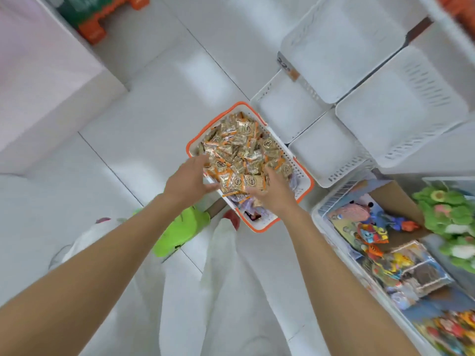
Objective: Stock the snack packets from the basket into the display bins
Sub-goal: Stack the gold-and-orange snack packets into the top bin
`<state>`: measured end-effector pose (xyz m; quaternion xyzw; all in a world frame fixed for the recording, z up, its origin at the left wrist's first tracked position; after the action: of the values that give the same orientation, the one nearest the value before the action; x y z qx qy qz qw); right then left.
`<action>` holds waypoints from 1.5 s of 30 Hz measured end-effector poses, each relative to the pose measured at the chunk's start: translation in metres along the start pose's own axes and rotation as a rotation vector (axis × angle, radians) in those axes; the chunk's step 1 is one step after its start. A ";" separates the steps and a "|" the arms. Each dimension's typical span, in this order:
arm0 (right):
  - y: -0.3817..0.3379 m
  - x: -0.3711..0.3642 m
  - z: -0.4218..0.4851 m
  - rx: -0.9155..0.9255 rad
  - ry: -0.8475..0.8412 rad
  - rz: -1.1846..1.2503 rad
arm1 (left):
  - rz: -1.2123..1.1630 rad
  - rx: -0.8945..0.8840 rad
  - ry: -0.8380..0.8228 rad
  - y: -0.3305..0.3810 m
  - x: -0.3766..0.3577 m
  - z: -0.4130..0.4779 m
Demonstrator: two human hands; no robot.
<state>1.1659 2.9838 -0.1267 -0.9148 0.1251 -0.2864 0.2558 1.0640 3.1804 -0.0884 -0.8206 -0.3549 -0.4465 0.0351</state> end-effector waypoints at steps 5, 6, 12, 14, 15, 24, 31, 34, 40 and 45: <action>0.022 0.002 0.051 -0.064 0.049 0.056 | 0.129 -0.144 -0.073 0.025 -0.005 0.084; 0.029 -0.001 0.063 -0.087 0.060 0.081 | 0.167 -0.183 -0.088 0.030 -0.012 0.102; 0.083 -0.024 0.143 -0.151 0.226 0.148 | 0.401 -0.477 -0.158 0.050 -0.080 0.202; 0.108 -0.031 0.163 -0.160 0.302 0.147 | 0.460 -0.582 -0.132 0.050 -0.102 0.231; 0.121 -0.034 0.172 -0.159 0.341 0.146 | 0.487 -0.632 -0.115 0.051 -0.112 0.245; 0.186 -0.045 0.214 -0.081 0.499 0.102 | 0.664 -0.953 0.165 0.063 -0.162 0.326; 0.221 -0.059 0.232 -0.165 0.495 0.020 | 0.494 -1.059 0.185 0.069 -0.168 0.314; 0.236 -0.079 0.234 -0.258 0.435 -0.028 | 0.407 -1.060 0.179 0.060 -0.163 0.304; 0.223 -0.058 0.215 -0.155 0.759 0.167 | 0.318 -1.048 0.133 0.035 -0.153 0.304; 0.176 -0.026 0.177 0.088 0.872 0.814 | 0.024 -0.936 -0.018 0.047 -0.146 0.287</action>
<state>1.2349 2.9159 -0.3582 -0.5799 0.5472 -0.5194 0.3075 1.2454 3.1726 -0.3586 -0.7563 -0.1060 -0.5508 -0.3367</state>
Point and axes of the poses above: each hand's wrist, its own z-axis towards the middle knuckle, its own x-axis out of the back of the hand, y = z × x, the point moved 7 cm from there along z, towards the middle knuckle, and after that the axes turned 11 degrees about z, right-handed, at the moved point
